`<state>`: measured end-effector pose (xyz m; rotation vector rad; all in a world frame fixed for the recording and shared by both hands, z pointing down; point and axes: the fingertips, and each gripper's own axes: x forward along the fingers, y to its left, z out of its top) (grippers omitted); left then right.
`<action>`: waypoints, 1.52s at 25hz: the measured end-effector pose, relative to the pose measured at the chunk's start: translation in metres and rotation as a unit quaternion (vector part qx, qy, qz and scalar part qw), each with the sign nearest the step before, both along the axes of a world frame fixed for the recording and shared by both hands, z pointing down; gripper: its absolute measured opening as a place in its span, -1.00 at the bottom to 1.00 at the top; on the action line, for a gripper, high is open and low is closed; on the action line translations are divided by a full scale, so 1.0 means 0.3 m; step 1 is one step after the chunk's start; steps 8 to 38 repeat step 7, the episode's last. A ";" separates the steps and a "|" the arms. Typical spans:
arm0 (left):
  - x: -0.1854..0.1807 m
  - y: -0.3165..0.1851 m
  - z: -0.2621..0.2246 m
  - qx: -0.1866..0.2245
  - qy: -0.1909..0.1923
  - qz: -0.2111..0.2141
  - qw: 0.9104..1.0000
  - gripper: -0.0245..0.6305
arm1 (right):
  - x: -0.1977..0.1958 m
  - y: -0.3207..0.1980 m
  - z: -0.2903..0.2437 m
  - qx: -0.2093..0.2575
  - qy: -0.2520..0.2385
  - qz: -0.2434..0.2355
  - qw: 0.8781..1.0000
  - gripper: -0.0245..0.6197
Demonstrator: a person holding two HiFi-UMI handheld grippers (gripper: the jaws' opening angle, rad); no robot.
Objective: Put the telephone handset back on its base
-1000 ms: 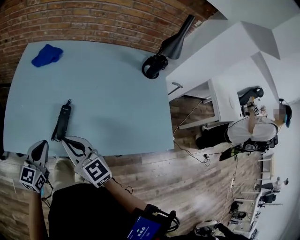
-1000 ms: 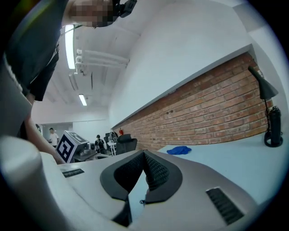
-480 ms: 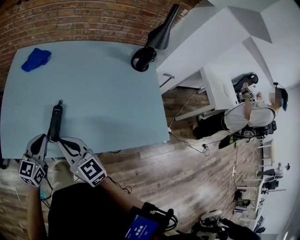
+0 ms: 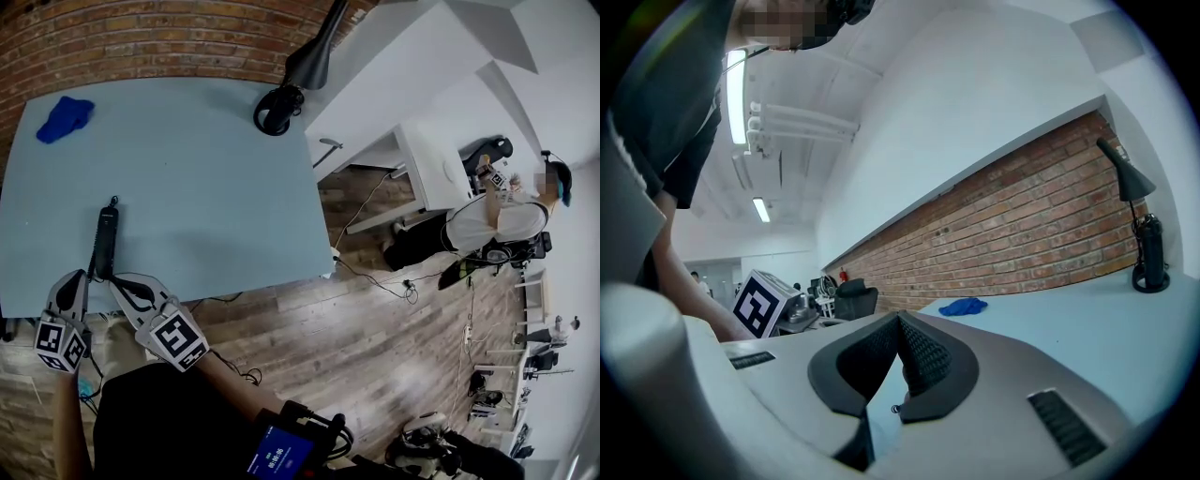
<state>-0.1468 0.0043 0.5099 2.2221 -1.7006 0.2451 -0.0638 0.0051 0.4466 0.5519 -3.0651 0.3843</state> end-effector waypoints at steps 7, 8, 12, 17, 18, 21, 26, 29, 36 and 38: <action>-0.012 -0.008 0.036 -0.010 -0.002 -0.018 1.000 -0.84 | -0.008 0.024 0.013 -0.002 -0.001 -0.010 1.000 -0.87; -0.012 -0.008 0.036 -0.010 -0.002 -0.018 1.000 -0.84 | -0.008 0.024 0.013 -0.002 -0.001 -0.010 1.000 -0.87; -0.012 -0.008 0.036 -0.010 -0.002 -0.018 1.000 -0.84 | -0.008 0.024 0.013 -0.002 -0.001 -0.010 1.000 -0.87; -0.012 -0.008 0.036 -0.010 -0.002 -0.018 1.000 -0.84 | -0.008 0.024 0.013 -0.002 -0.001 -0.010 1.000 -0.87; -0.012 -0.008 0.036 -0.010 -0.002 -0.018 1.000 -0.84 | -0.008 0.024 0.013 -0.002 -0.001 -0.010 1.000 -0.87; -0.012 -0.008 0.036 -0.010 -0.002 -0.018 1.000 -0.84 | -0.008 0.024 0.013 -0.002 -0.001 -0.010 1.000 -0.87; -0.012 -0.008 0.036 -0.010 -0.002 -0.018 1.000 -0.84 | -0.008 0.024 0.013 -0.002 -0.001 -0.010 1.000 -0.87; -0.012 -0.008 0.036 -0.010 -0.002 -0.018 1.000 -0.84 | -0.008 0.024 0.013 -0.002 -0.001 -0.010 1.000 -0.87; -0.012 -0.008 0.036 -0.010 -0.002 -0.018 1.000 -0.84 | -0.008 0.024 0.013 -0.002 -0.001 -0.010 1.000 -0.87; -0.012 -0.008 0.036 -0.010 -0.002 -0.018 1.000 -0.84 | -0.008 0.024 0.013 -0.002 -0.001 -0.010 1.000 -0.87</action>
